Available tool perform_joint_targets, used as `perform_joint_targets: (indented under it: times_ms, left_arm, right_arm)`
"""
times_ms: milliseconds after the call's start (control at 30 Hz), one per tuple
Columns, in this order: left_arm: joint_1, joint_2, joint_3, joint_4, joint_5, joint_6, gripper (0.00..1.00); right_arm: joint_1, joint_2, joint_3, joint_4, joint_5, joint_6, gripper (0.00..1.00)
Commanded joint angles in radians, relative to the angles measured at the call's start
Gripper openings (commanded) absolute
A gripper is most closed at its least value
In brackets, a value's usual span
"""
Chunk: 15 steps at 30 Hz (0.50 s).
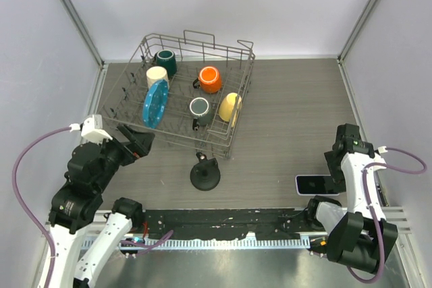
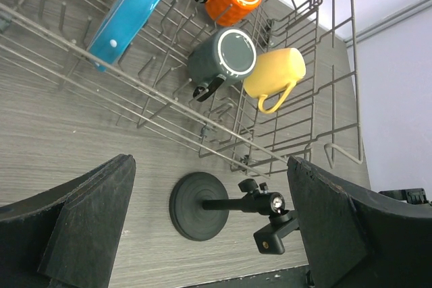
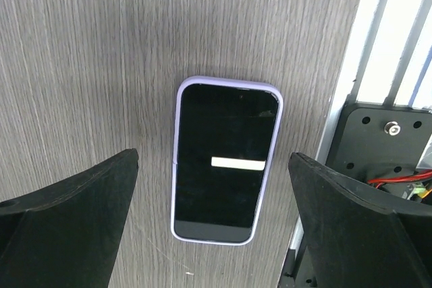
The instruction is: Place the phone on the phone stand
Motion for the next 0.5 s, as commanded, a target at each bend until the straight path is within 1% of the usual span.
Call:
perform_joint_targets:
  times_ms: [0, 67, 133, 233, 367, 467]
  left_arm:
    - [-0.004, 0.035, -0.011, 0.098, 0.030, 0.009, 0.99]
    - [-0.004, 0.044, -0.020, 0.109, 0.036, 0.002, 0.99]
    - [-0.004, 0.052, -0.025, 0.122, 0.046, 0.000, 0.99]
    - [-0.004, 0.067, -0.031, 0.131, 0.050, 0.006, 0.99]
    - [-0.004, 0.080, -0.038, 0.132, 0.043, 0.014, 0.99]
    - [-0.004, 0.084, -0.037, 0.131, 0.045, 0.014, 0.99]
  right_arm:
    - [-0.011, 0.035, -0.008, 0.009, -0.092, 0.000, 0.99]
    - [-0.014, 0.024, -0.036, 0.061, -0.123, 0.024, 0.99]
    - [-0.024, 0.010, -0.102, 0.121, -0.157, 0.046, 0.99]
    - [-0.029, -0.019, -0.174, 0.162, -0.183, 0.075, 0.99]
    - [-0.029, -0.105, -0.199, 0.169, -0.137, 0.110, 0.99]
    - [-0.029, -0.103, -0.200, 0.170, -0.136, 0.112, 0.99]
